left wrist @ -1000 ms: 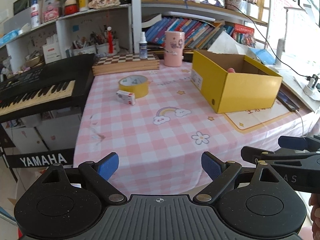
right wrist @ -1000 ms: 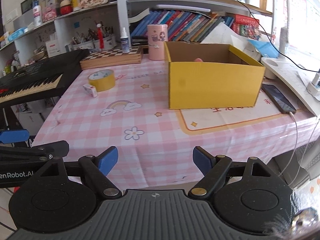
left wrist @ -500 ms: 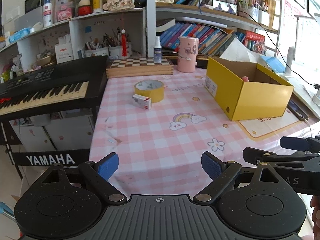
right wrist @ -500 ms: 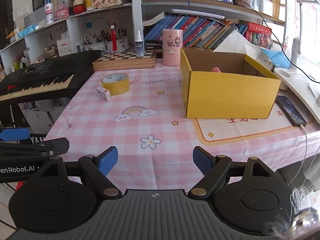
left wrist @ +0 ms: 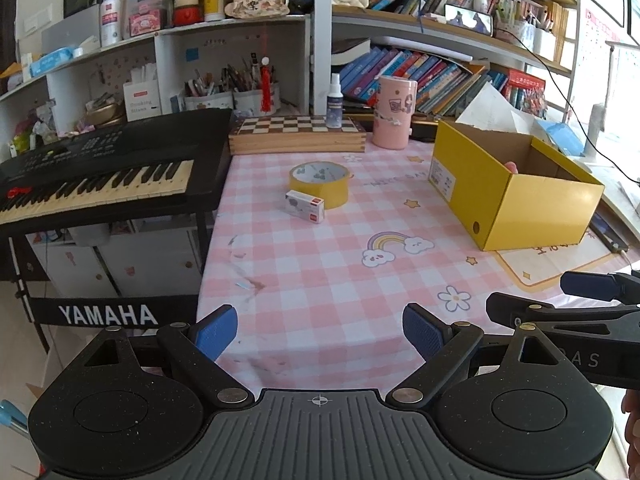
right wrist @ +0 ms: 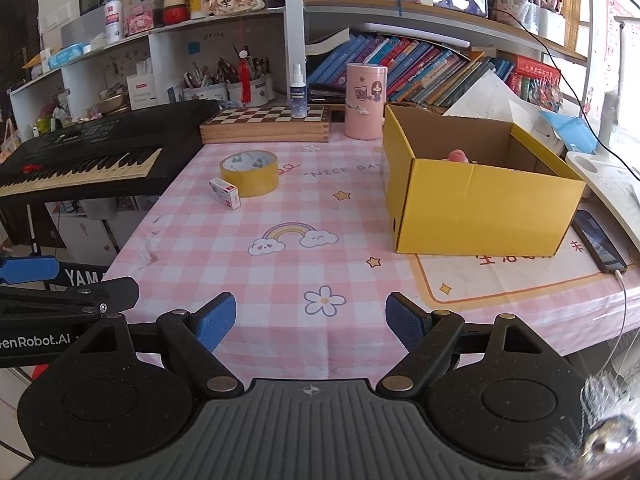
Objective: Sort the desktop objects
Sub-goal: 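Withdraw both open tools from the box and move toward the tape roll, then close the left tool on the small white box while the right tool approaches the tape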
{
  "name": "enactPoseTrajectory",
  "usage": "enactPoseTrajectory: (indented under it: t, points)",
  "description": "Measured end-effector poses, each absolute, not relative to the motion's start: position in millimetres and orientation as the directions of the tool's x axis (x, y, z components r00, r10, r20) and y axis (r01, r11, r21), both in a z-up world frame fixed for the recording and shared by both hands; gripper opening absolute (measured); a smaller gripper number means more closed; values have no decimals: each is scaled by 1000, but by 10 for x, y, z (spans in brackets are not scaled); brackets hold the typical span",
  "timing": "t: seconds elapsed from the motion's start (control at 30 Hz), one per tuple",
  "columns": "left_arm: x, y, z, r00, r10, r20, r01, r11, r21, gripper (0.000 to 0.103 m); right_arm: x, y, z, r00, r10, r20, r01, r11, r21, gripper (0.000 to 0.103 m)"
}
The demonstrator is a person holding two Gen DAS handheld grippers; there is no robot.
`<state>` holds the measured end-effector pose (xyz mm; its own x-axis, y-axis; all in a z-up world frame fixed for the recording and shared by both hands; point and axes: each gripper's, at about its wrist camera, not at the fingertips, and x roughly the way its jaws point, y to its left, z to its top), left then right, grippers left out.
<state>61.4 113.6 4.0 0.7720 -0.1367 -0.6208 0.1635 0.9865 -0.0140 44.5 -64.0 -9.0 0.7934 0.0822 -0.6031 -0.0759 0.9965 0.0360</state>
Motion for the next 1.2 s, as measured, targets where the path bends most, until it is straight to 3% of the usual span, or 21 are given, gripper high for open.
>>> enactPoseTrajectory:
  t: [0.83,1.2]
  points:
    - [1472,1138,-120,740,-48,-671,49,999,-17,92,1535,-624,-228,744,186,-642,-192,979,60,81]
    - [2014,991,-199,755,-53,-654,33,999,-43,90,2153,-816,-159,753,206,-625,-213,975,64,81]
